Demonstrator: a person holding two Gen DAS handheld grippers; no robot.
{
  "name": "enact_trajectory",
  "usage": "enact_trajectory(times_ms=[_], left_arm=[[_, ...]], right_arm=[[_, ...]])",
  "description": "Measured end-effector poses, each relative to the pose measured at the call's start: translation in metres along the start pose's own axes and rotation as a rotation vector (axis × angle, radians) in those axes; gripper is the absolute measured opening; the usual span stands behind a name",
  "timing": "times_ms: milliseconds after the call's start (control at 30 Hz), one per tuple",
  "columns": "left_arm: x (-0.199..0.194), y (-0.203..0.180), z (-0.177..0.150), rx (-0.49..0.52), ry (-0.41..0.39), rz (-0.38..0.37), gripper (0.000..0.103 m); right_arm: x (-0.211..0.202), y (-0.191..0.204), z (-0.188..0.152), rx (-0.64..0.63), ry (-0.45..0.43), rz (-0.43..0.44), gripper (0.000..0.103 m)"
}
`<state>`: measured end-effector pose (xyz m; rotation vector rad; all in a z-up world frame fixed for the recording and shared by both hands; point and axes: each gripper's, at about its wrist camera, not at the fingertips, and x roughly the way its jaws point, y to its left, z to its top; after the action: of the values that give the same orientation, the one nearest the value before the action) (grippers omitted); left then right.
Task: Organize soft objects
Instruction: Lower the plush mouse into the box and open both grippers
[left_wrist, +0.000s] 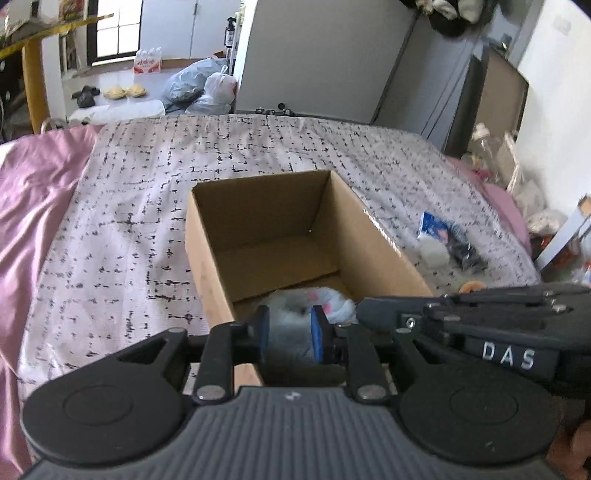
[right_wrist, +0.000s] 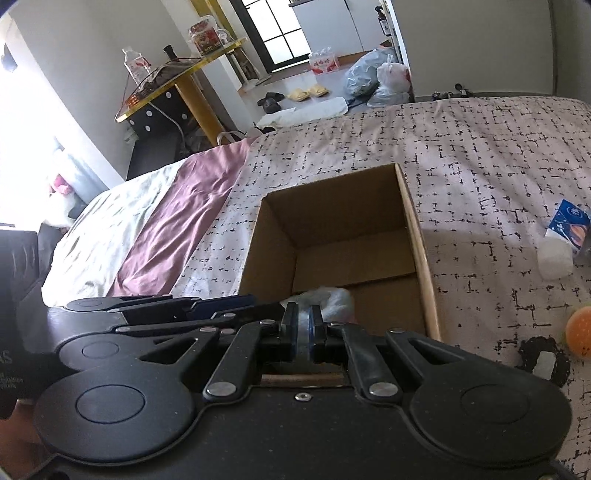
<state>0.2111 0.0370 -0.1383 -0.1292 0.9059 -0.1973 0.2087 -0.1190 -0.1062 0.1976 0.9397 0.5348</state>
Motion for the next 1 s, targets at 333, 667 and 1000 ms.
enact_trajectory(times_ms=[333, 667, 1000], left_arm=[[-0.028, -0.026, 0.000, 0.030, -0.059, 0.104, 0.064], [-0.071, -0.059, 0.003, 0.033, -0.206, 0.087, 0.073], [-0.093, -0.079, 0.004, 0.060, -0.327, 0.112, 0.076]], right_arm=[[-0.042, -0.018, -0.004, 0.012, -0.058, 0.011, 0.048], [-0.096, -0.043, -0.007, -0.007, -0.171, 0.014, 0.094], [-0.144, -0.071, -0.019, -0.003, -0.262, 0.015, 0.103]])
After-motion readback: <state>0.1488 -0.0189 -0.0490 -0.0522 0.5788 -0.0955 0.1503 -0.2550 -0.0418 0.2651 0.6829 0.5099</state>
